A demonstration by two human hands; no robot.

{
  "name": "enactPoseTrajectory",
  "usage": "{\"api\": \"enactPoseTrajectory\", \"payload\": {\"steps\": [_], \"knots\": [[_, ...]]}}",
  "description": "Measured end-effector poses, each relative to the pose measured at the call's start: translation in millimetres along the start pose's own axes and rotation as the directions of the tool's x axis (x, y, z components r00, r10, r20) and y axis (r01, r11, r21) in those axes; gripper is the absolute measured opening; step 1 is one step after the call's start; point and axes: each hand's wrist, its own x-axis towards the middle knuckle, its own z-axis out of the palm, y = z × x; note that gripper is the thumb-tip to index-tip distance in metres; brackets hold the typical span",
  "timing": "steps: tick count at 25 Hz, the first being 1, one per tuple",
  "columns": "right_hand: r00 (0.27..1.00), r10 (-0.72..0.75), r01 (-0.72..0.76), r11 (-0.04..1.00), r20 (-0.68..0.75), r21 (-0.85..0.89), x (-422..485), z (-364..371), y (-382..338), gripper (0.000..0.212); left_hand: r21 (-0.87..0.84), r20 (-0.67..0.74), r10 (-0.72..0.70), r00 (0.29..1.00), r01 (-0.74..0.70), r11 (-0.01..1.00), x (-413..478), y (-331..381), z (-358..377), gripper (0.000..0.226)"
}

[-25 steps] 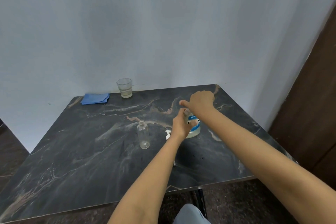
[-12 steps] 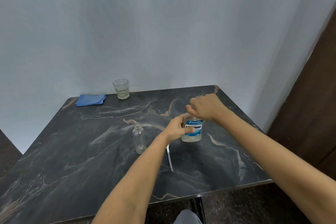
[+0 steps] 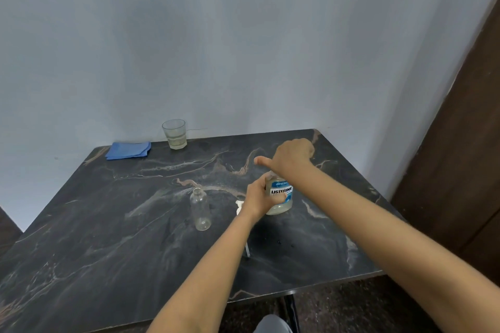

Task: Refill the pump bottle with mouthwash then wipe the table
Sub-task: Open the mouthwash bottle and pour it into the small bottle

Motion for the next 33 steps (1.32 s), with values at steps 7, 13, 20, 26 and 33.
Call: {"api": "enactPoseTrajectory", "payload": {"steps": [7, 13, 20, 26, 33], "knots": [[0.97, 0.017, 0.008, 0.995, -0.242, 0.1, 2, 23, -3, 0.046, 0.024, 0.091, 0.019, 0.996, -0.021, 0.999, 11, -10, -6, 0.029], [0.918, -0.215, 0.279, 0.948, -0.333, 0.157, 22, 32, 19, 0.049, -0.008, 0.172, -0.005, 0.985, 0.006, 1.0, 21, -17, -11, 0.029], [0.755, -0.472, 0.604, 0.771, -0.455, 0.203, 34, 43, 31, 0.042, -0.042, 0.285, -0.03, 0.958, 0.044, 0.998, 27, -19, -15, 0.036], [0.652, -0.659, 0.756, 0.6, -0.374, 0.261, 44, 33, 53, 0.028, -0.063, 0.312, -0.047, 0.949, 0.07, 0.996, 29, -20, -15, 0.035], [0.847, -0.531, 0.522, 0.822, -0.026, 0.229, 29, -6, 53, 0.049, -0.052, 0.338, -0.057, 0.939, 0.079, 0.996, 25, -22, -15, 0.04]]}}
